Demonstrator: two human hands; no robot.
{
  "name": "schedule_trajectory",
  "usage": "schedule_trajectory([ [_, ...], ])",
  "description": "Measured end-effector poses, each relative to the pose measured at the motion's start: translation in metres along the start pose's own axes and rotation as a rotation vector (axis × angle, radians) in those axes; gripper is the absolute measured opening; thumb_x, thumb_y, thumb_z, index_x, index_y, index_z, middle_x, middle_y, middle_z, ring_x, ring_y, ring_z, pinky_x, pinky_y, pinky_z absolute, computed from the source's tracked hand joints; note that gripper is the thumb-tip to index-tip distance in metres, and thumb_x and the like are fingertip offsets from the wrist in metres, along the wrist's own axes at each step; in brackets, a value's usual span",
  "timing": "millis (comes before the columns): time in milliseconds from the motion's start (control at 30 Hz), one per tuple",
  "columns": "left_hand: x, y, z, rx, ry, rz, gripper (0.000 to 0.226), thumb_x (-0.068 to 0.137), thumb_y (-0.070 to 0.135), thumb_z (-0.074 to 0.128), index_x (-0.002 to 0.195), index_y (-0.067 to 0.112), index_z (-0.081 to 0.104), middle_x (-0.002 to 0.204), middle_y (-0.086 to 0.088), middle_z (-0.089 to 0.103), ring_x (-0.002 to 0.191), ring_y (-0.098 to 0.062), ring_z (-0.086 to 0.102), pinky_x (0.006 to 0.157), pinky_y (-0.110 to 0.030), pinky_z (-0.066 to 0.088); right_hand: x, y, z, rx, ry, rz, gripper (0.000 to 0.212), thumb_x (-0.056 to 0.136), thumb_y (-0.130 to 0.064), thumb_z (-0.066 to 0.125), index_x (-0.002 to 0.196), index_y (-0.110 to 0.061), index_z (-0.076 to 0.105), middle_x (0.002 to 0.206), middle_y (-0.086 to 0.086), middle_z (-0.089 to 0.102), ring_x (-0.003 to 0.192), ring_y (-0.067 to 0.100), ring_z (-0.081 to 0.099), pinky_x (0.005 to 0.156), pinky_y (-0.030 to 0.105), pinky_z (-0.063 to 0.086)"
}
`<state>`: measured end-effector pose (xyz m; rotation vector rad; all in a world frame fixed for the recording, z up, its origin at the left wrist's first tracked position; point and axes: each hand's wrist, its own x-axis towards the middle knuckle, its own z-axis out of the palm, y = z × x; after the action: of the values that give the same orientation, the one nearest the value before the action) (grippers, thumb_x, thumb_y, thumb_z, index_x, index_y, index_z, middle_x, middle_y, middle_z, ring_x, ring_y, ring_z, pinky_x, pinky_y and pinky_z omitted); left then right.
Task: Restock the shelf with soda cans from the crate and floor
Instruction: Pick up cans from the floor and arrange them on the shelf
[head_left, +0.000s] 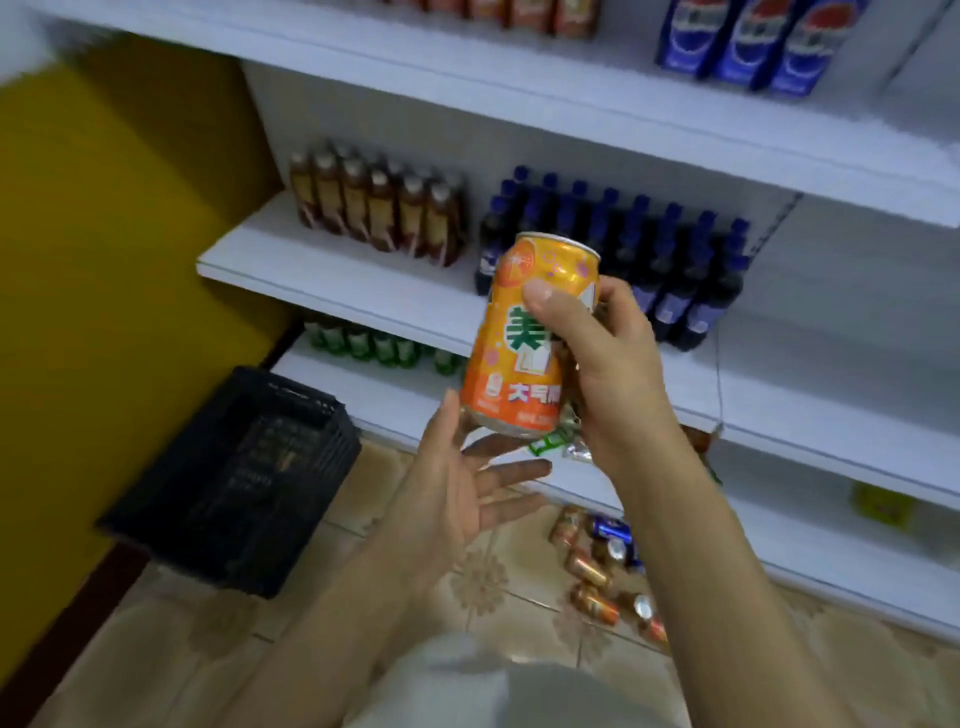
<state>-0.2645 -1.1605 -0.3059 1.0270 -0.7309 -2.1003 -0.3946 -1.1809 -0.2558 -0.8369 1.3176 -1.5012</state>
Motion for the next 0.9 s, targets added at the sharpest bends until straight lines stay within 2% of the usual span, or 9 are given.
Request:
schedule_trajectory([
  [67, -0.007, 0.019, -0.036, 0.225, 0.153, 0.305, 0.053, 0.078, 0.06, 0.061, 0.122, 0.035, 0.048, 0.124, 0.003, 0.059, 0.101, -0.013, 0.066, 0.072, -0.029, 0.058, 0.001, -0.001, 0.049, -0.138, 0.05, -0.112, 0.057, 0.063, -0.03, 0.087, 0.108, -0.017, 0.054, 0.102, 0.003, 0.067, 0.088, 0.017, 0.068, 0.076, 0.038, 0.059],
  [133, -0.011, 0.037, -0.066, 0.42, 0.212, 0.531, 0.073, 0.07, 0.053, 0.076, 0.131, 0.045, 0.037, 0.127, 0.02, 0.054, 0.115, -0.004, 0.057, 0.086, -0.031, 0.054, -0.002, 0.002, 0.093, -0.161, 0.057, -0.141, 0.056, 0.066, -0.028, 0.086, 0.109, -0.022, 0.051, 0.106, 0.0, 0.064, 0.091, 0.01, 0.067, 0.076, 0.03, 0.058],
  [200, -0.011, 0.053, -0.08, 0.529, 0.226, 0.592, 0.092, 0.062, 0.038, 0.087, 0.136, 0.045, 0.033, 0.126, 0.024, 0.053, 0.116, 0.003, 0.055, 0.09, -0.027, 0.052, -0.002, 0.009, 0.119, -0.177, 0.051, -0.13, 0.06, 0.065, -0.03, 0.085, 0.112, -0.023, 0.049, 0.106, -0.004, 0.063, 0.088, 0.002, 0.065, 0.071, 0.019, 0.056],
  [300, -0.001, 0.084, -0.102, 0.573, 0.284, 0.6, 0.077, 0.065, 0.026, 0.086, 0.116, 0.054, 0.036, 0.108, 0.027, 0.058, 0.097, 0.014, 0.059, 0.076, -0.012, 0.052, 0.006, 0.016, 0.157, -0.234, 0.026, -0.114, 0.061, 0.065, -0.031, 0.085, 0.114, -0.026, 0.049, 0.104, -0.01, 0.062, 0.086, -0.003, 0.064, 0.071, 0.016, 0.055],
  [500, 0.047, 0.139, -0.119, 0.351, 0.265, 0.7, 0.061, 0.072, 0.015, 0.079, 0.115, 0.038, 0.043, 0.101, 0.026, 0.065, 0.095, 0.0, 0.066, 0.075, -0.023, 0.056, 0.055, 0.004, 0.185, -0.239, -0.12, -0.18, 0.063, 0.067, -0.046, 0.073, 0.124, -0.03, 0.051, 0.117, -0.011, 0.064, 0.107, 0.001, 0.062, 0.085, 0.025, 0.055],
  [667, 0.104, 0.211, -0.108, 0.206, 0.201, 0.848, 0.064, 0.066, 0.018, 0.077, 0.118, 0.039, 0.046, 0.116, 0.008, 0.064, 0.108, -0.013, 0.064, 0.079, -0.03, 0.056, 0.123, -0.033, 0.212, -0.485, -0.159, -0.374, 0.1, 0.07, -0.048, 0.077, 0.147, -0.044, 0.014, 0.128, -0.023, 0.052, 0.116, -0.003, 0.054, 0.095, 0.028, 0.051],
  [733, 0.122, 0.247, -0.099, 0.105, 0.1, 0.854, 0.074, 0.064, 0.032, 0.085, 0.127, 0.029, 0.047, 0.124, -0.003, 0.062, 0.115, -0.025, 0.061, 0.082, -0.035, 0.056, 0.152, -0.055, 0.228, -0.575, -0.147, -0.457, 0.103, 0.07, -0.048, 0.076, 0.146, -0.05, 0.005, 0.136, -0.02, 0.049, 0.119, -0.001, 0.052, 0.1, 0.033, 0.048],
  [800, 0.138, 0.283, -0.088, -0.029, 0.015, 0.784, 0.106, 0.047, 0.061, 0.087, 0.135, 0.019, 0.045, 0.127, -0.011, 0.06, 0.116, -0.027, 0.061, 0.086, -0.037, 0.054, 0.178, -0.075, 0.244, -0.653, -0.136, -0.537, 0.104, 0.073, -0.045, 0.077, 0.146, -0.049, 0.003, 0.142, -0.019, 0.043, 0.124, 0.001, 0.048, 0.104, 0.032, 0.046],
  [900, 0.167, 0.327, -0.086, -0.152, -0.086, 0.762, 0.084, 0.068, 0.058, 0.071, 0.137, 0.016, 0.046, 0.13, -0.017, 0.057, 0.117, -0.027, 0.06, 0.086, -0.035, 0.055, 0.217, -0.097, 0.265, -0.736, -0.102, -0.638, 0.102, 0.075, -0.043, 0.076, 0.148, -0.041, 0.004, 0.144, -0.015, 0.041, 0.126, 0.005, 0.047, 0.103, 0.032, 0.045],
])
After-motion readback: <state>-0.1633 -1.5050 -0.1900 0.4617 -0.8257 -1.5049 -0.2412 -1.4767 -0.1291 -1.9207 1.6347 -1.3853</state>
